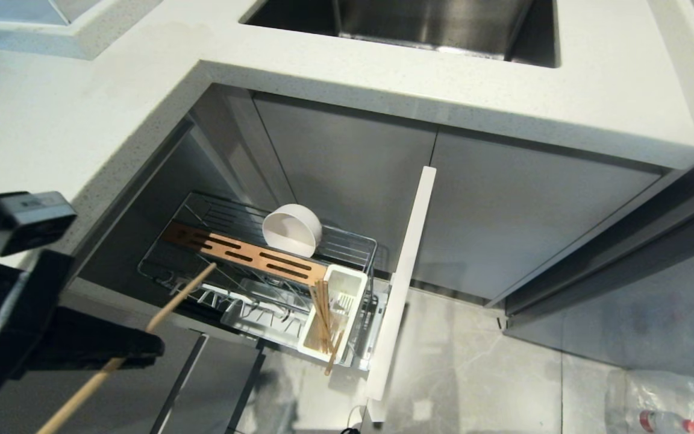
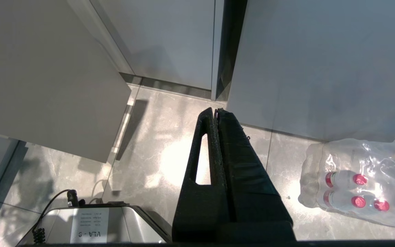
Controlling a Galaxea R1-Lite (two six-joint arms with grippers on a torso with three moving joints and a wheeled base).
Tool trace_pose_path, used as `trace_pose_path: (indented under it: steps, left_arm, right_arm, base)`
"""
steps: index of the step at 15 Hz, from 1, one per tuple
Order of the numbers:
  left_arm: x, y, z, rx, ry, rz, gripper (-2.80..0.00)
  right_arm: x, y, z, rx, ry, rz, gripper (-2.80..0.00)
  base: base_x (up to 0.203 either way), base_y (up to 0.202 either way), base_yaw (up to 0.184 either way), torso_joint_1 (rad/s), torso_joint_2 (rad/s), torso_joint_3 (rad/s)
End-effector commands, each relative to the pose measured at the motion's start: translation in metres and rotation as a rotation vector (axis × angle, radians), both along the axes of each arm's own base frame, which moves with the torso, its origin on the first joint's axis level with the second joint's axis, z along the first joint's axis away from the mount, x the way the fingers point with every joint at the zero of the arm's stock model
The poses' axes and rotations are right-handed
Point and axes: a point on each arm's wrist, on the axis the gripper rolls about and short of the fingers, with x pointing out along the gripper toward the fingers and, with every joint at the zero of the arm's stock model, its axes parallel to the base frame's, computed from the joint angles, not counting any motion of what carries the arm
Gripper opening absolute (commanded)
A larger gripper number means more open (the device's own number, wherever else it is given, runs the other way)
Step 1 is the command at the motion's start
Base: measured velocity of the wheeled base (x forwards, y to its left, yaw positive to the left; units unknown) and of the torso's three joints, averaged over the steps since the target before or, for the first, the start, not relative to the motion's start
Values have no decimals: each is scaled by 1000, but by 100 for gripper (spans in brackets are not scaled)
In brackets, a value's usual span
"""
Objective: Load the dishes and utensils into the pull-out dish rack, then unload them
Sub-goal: Pick up the chopsticks and place it in the cupboard
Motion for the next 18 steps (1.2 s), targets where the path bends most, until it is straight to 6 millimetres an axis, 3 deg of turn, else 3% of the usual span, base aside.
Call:
trace_pose_path:
  steps: [1, 6, 9, 18]
  left_arm:
    - [16, -15, -19, 51, 108, -40, -280]
    - [39, -66, -56, 198, 259, -188, -280]
    - [53, -93, -79, 326, 313, -160, -280]
    - [103, -128, -124, 393, 307, -84, -280]
  right_arm:
    - [0, 0, 0, 0, 2, 0, -280]
    - [0, 0, 0, 0, 2, 1, -280]
    - [0, 0, 0, 0, 2, 0, -280]
    - [0, 0, 0, 0, 2, 1, -280]
  base:
    - [0, 0, 0, 0, 0, 0]
    - [0, 0, 0, 0, 0, 0]
    - [0, 0, 0, 0, 0, 0]
    - [0, 0, 0, 0, 0, 0]
